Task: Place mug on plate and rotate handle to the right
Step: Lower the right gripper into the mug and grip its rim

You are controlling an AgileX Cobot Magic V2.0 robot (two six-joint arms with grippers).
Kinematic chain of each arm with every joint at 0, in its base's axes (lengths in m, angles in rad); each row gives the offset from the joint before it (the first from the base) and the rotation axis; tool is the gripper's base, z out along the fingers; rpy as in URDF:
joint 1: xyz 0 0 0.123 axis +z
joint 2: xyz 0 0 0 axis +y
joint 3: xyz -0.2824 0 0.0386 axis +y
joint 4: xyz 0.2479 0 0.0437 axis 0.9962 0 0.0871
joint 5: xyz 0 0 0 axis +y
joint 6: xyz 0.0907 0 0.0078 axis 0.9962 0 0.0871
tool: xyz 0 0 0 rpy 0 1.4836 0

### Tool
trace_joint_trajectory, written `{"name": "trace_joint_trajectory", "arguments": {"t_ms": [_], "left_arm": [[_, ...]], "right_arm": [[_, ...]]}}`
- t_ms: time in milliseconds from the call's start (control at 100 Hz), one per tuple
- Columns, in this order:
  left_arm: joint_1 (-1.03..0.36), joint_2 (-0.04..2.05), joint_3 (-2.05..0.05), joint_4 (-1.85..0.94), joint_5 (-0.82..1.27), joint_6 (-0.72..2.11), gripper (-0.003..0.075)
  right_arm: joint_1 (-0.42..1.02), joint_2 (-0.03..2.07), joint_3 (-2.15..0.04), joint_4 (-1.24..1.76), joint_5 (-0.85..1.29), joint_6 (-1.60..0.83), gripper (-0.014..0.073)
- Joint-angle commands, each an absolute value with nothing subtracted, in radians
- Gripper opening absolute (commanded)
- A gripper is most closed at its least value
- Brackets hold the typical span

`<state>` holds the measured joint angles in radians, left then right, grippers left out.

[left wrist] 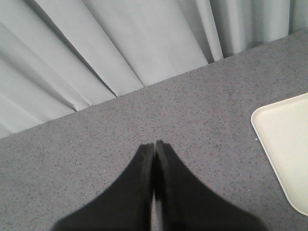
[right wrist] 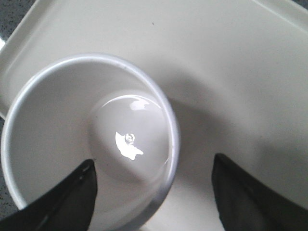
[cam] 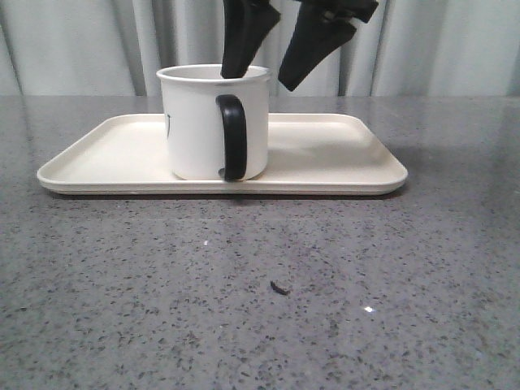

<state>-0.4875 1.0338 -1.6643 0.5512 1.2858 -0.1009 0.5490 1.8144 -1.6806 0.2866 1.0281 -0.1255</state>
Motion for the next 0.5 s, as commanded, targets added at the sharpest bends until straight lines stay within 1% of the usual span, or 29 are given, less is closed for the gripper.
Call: {"name": "trace_joint_trajectory", "arguments": {"t_ms": [0,180,250,340,390,490], "left_arm": [[-0.491,1.023,-1.682,0.573,1.264,-0.112,-0.0019],[-0.491,1.023,-1.682,0.573,1.264,-0.112,-0.0019],[-0.491,1.023,-1.682,0.573,1.264,-0.112,-0.0019],[-0.491,1.023,-1.682,0.573,1.264,-0.112,-0.0019],[-0.491,1.023,-1.682,0.573,1.264,-0.112,-0.0019],[-0.491,1.023,-1.682,0.573,1.264,-0.112,-0.0019]], "right_arm": [[0.548,1.782,-1.713,0.305,0.998,-0.137,0.0506],[0.548,1.816,-1.713,0.306,1.002,-0.136,0.0503],[0.548,1.822,-1.713,0.307,1.003,-0.135,0.0472],[0.548,1.822,-1.713,0.307,1.001,-0.135,0.0371],[0.548,1.822,-1.713,0.307,1.000,-0.135,0.0293],[0.548,1.822,-1.713,0.307,0.981,-0.135,0.0110]]}}
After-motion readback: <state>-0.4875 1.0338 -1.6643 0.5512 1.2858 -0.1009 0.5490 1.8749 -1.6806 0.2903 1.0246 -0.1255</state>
